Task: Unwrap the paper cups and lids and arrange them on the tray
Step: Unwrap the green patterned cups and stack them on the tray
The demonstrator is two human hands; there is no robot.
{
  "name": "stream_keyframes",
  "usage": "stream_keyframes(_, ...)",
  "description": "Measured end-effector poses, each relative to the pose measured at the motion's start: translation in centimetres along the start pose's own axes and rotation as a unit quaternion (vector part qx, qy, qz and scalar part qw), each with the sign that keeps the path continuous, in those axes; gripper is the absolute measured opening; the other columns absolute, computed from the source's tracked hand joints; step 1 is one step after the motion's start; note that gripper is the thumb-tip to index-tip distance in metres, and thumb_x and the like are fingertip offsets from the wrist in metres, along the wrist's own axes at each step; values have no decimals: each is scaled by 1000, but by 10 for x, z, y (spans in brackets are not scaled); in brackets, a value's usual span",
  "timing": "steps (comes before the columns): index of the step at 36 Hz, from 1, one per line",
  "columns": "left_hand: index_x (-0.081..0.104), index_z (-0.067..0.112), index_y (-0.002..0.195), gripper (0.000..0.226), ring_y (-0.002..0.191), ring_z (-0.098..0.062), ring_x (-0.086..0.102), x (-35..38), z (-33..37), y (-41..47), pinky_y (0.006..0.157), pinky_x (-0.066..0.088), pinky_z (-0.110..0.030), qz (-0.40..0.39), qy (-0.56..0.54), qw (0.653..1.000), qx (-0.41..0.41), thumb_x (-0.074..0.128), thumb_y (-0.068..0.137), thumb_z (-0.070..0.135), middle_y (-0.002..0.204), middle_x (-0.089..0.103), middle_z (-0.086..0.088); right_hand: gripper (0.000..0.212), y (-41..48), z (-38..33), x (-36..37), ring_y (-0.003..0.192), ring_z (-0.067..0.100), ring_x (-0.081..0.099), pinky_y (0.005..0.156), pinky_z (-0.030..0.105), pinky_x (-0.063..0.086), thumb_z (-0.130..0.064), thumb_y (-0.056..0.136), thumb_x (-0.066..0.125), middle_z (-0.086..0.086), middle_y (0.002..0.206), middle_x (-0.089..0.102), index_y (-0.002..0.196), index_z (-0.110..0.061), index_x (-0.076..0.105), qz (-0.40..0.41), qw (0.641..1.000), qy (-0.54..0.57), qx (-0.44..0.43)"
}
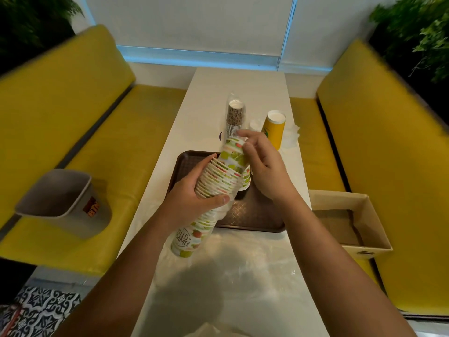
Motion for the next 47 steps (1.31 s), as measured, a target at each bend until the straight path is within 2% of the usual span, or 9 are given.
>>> stream_keyframes(7, 32, 64, 148, 91, 121, -4, 63, -2, -3, -8, 104, 55, -46, 15, -12, 1000, -6, 87, 76, 51, 136, 61, 24, 21, -3, -1, -22, 107, 5, 69, 90, 25, 55, -25, 113, 45, -6, 115, 72, 119, -18, 64, 12, 996, 57, 66)
stream_keyframes(10, 33, 60, 150, 94, 122, -3, 62, -4, -4, -8, 105, 55, -45, 33, -22, 999, -8, 84, 71, 56, 136, 61, 23, 10, -4, 5, -29, 103, 6, 68, 83, 24, 55, -19, 110, 54, -6, 109, 69, 101, -14, 55, -2, 989, 123, 85)
stream_keyframes(12, 33, 57, 151, 96, 123, -3, 62, -6, -5, -9, 105, 54, -45, 46, -27, 999, -9, 83, 70, 57, 138, 60, 23, 10, -7, 9, -32, 100, 10, 70, 78, 28, 58, -12, 107, 58, -2, 109, 67, 111, -12, 49, -14, 980, 167, 108)
stream_keyframes(17, 33, 52, 154, 88, 119, -3, 62, -7, -10, -7, 100, 58, -41, 87, -34, 996, -15, 85, 83, 43, 137, 58, 22, 78, -19, 13, -33, 121, 30, 70, 94, 54, 61, -7, 99, 69, 7, 138, 65, 158, -35, 25, -95, 969, 169, 155)
stream_keyframes(24, 33, 59, 150, 92, 120, -12, 65, -4, -16, 0, 98, 59, -46, 82, -63, 994, -36, 84, 74, 53, 139, 59, 16, 119, -25, 17, -10, 136, 15, 59, 102, 36, 57, 7, 89, 77, -5, 163, 35, 164, -48, 4, -177, 969, 122, 124)
stream_keyframes(27, 32, 61, 149, 94, 121, -16, 65, -4, -19, 3, 97, 60, -48, 83, -67, 993, -49, 82, 70, 60, 140, 58, 15, 113, -22, 25, -3, 136, 15, 57, 102, 37, 57, 2, 87, 80, -6, 163, 32, 161, -50, 13, -156, 974, 111, 121)
stream_keyframes(35, 32, 67, 146, 93, 119, -17, 66, -11, -31, 12, 96, 60, -48, 85, -68, 992, -67, 82, 68, 62, 139, 60, 13, 75, 0, 63, 6, 116, 9, 63, 79, 6, 51, -14, 94, 77, -1, 138, 52, 140, -43, 26, 46, 990, -25, 132)
stream_keyframes(40, 31, 67, 146, 93, 118, -17, 66, -13, -35, 19, 96, 60, -47, 77, -68, 992, -76, 82, 68, 63, 138, 60, 13, 69, 17, 88, 18, 129, 16, 54, 102, 26, 47, -18, 96, 74, -5, 145, 45, 142, -40, 29, 105, 982, -104, 118)
stream_keyframes(47, 33, 66, 146, 94, 118, -16, 66, -18, -41, 29, 97, 60, -48, 82, -65, 991, -85, 81, 66, 66, 138, 61, 15, 67, 34, 121, 35, 135, 23, 50, 111, 39, 47, -22, 95, 77, 2, 148, 44, 146, -29, 34, 114, 968, -192, 114)
Point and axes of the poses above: each hand's wrist, its own y-axis towards the middle knuckle, its own x-axis out of the palm, z = x × y, the point moved 2 cm from there along y, towards the middle knuckle
